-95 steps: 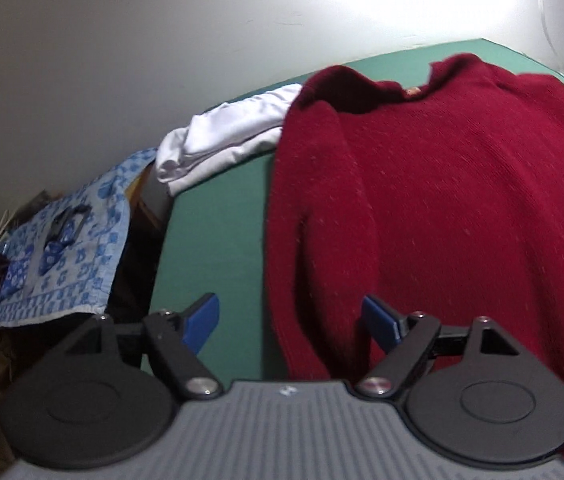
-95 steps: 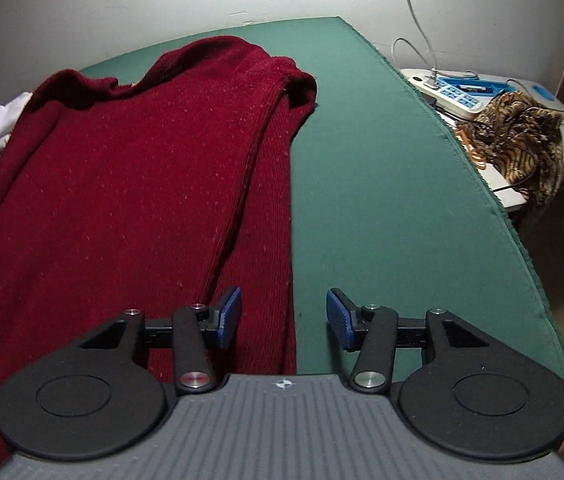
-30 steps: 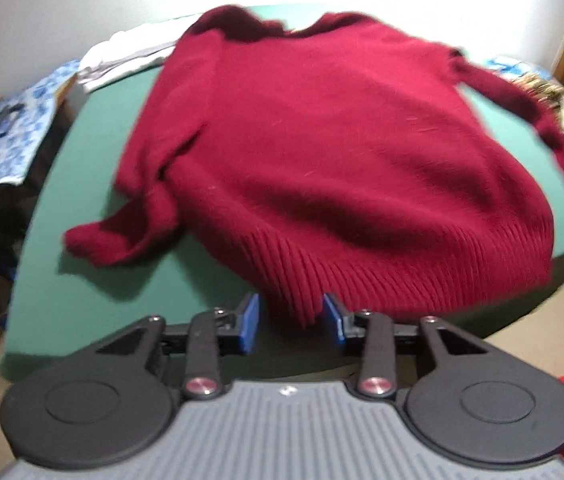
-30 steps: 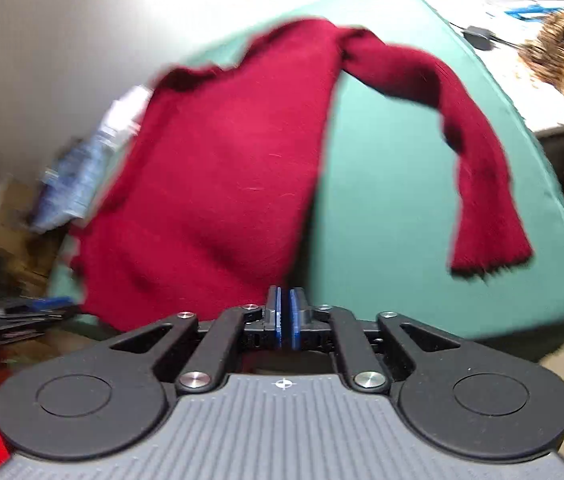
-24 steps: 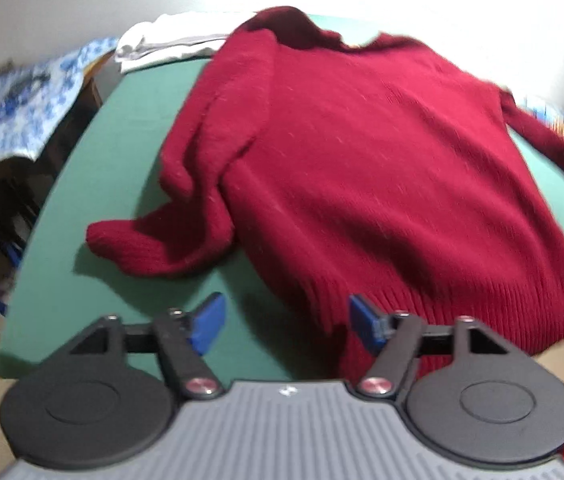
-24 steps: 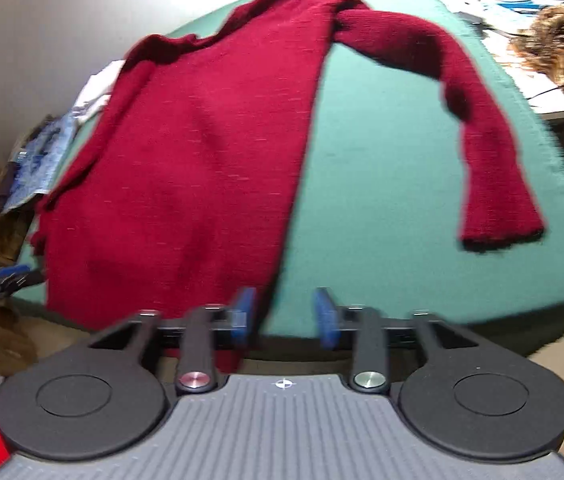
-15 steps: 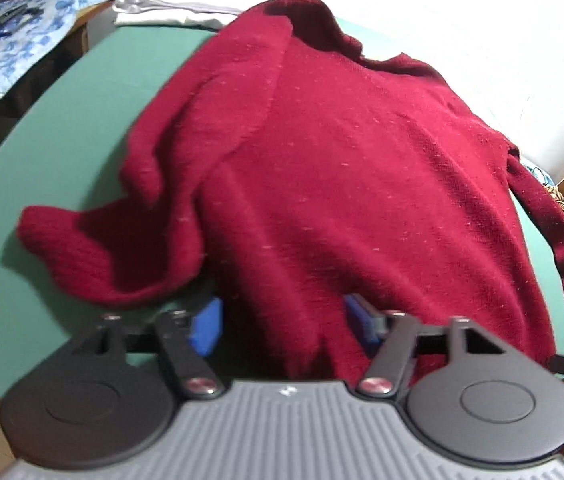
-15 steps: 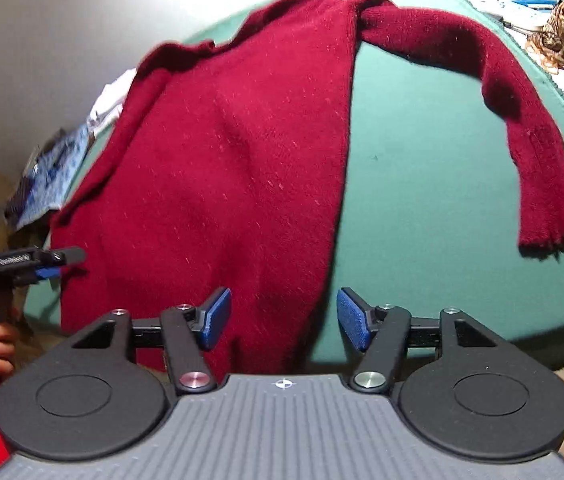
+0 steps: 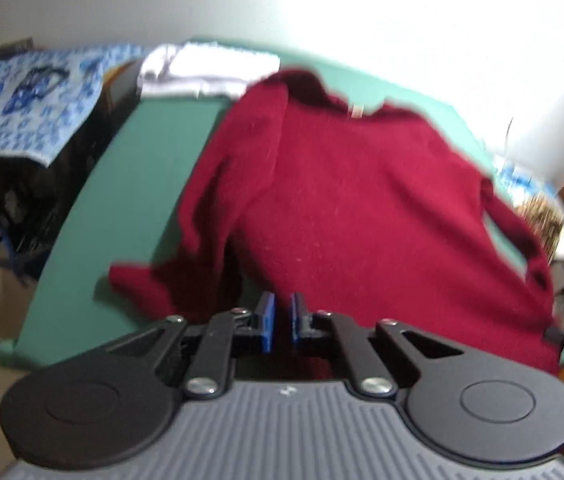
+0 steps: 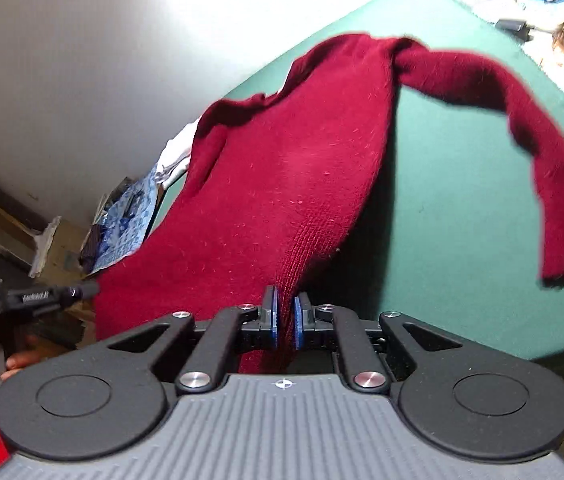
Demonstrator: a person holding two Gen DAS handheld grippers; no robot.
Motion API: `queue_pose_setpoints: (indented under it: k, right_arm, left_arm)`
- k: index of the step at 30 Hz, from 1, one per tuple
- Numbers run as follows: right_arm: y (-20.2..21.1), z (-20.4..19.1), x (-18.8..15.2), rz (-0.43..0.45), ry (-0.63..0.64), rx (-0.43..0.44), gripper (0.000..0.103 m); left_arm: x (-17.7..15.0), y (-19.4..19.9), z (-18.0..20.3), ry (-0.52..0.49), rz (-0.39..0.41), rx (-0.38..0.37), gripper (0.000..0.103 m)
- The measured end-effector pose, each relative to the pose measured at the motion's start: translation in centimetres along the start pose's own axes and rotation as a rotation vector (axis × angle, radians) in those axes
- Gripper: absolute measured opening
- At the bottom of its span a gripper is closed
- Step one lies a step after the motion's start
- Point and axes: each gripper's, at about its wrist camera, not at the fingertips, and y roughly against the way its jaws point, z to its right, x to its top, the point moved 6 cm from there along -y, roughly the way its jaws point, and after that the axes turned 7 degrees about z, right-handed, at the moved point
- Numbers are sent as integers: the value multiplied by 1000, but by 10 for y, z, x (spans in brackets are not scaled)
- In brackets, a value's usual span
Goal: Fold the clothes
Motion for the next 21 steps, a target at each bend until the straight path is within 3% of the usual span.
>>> queue_pose_setpoints:
  k: [3, 5, 7, 9, 11, 14, 15, 16, 17, 18, 21]
  right_arm:
    - [-8, 8, -7, -57, 29, -76, 10]
    - [-17, 15, -15, -110, 103, -200, 13]
    - [-18, 16, -19, -95, 209, -321, 16]
    - [-13, 9, -17, -44, 291, -365, 18]
    - [-10, -7, -13, 6, 329, -332, 20]
    - [-17, -37, -15, 21, 386, -210, 27]
    - [-24, -43, -20, -4, 404, -185, 26]
    - [-31, -46, -26, -28, 424, -190, 26]
    - [-38, -48, -32, -51, 445, -205, 26]
    - [-45, -50, -39, -74, 465, -221, 26]
    - [-48, -44, -48, -97, 446, -253, 27]
  left_arm:
    - [-30, -21, -4, -70, -91, 96, 6]
    - [-48, -33, -11, -79, -143, 131, 6]
    - [-59, -39, -17, -84, -158, 150, 9]
    - [-63, -42, -18, -100, -131, 167, 30]
    - [-62, -47, -16, -119, -93, 178, 38]
    - [-54, -63, -11, -120, -51, 158, 39]
    - [-51, -70, -10, -118, -40, 149, 38]
    - [-51, -79, -8, -112, -48, 143, 29]
    - [-50, -87, -5, -106, -53, 133, 12]
    - [-46, -88, 1, -100, -37, 102, 0]
    - [-43, -94, 15, -125, -26, 117, 1]
